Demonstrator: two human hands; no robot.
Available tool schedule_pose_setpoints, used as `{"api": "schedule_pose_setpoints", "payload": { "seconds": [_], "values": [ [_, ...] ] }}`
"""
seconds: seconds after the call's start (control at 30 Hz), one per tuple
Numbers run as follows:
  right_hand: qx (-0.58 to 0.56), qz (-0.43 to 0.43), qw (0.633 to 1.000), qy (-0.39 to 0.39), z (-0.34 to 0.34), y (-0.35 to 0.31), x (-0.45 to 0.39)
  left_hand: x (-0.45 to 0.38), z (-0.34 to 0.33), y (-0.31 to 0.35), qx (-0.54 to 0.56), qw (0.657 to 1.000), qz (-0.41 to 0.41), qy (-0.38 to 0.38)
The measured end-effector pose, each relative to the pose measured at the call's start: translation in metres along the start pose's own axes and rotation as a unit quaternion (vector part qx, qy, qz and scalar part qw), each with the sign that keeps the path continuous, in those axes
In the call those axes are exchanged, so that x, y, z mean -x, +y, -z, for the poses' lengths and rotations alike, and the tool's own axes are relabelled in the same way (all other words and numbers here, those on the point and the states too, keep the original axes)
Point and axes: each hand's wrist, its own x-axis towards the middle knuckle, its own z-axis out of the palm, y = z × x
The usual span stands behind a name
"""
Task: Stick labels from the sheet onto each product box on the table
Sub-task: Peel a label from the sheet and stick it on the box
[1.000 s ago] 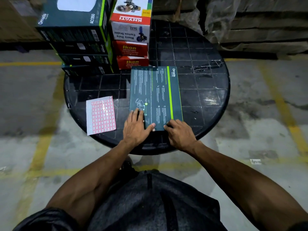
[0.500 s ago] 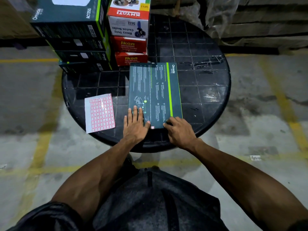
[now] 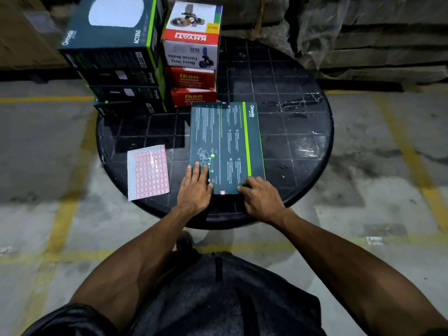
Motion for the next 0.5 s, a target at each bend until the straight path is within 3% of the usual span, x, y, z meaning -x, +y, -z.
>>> {"api": "schedule_pose_setpoints", "payload": {
  "seconds": [0.07, 0.13, 0.27, 0.37, 0.5],
  "values": [
    [-0.018, -0.028, 0.999, 0.004, -0.003, 0.002, 0.007, 0.009, 0.001, -0.006, 0.051, 0.998, 0.022, 0.021],
    [-0.063, -0.110, 0.992, 0.027, -0.004, 0.003, 0.014, 0.021, -0.003, -0.011, 0.110, 0.991, 0.061, 0.038],
    [-0.204, -0.285, 0.936, -0.030, -0.006, 0.004, 0.019, 0.033, -0.013, -0.020, 0.230, 0.971, 0.054, 0.029],
    [-0.267, -0.288, 0.918, -0.063, -0.010, 0.000, 0.015, 0.034, -0.013, -0.020, 0.223, 0.972, 0.050, 0.063],
    [-0.242, -0.289, 0.926, 0.004, -0.007, -0.008, 0.015, 0.038, -0.005, -0.018, 0.194, 0.972, 0.040, 0.124]
  ]
}}
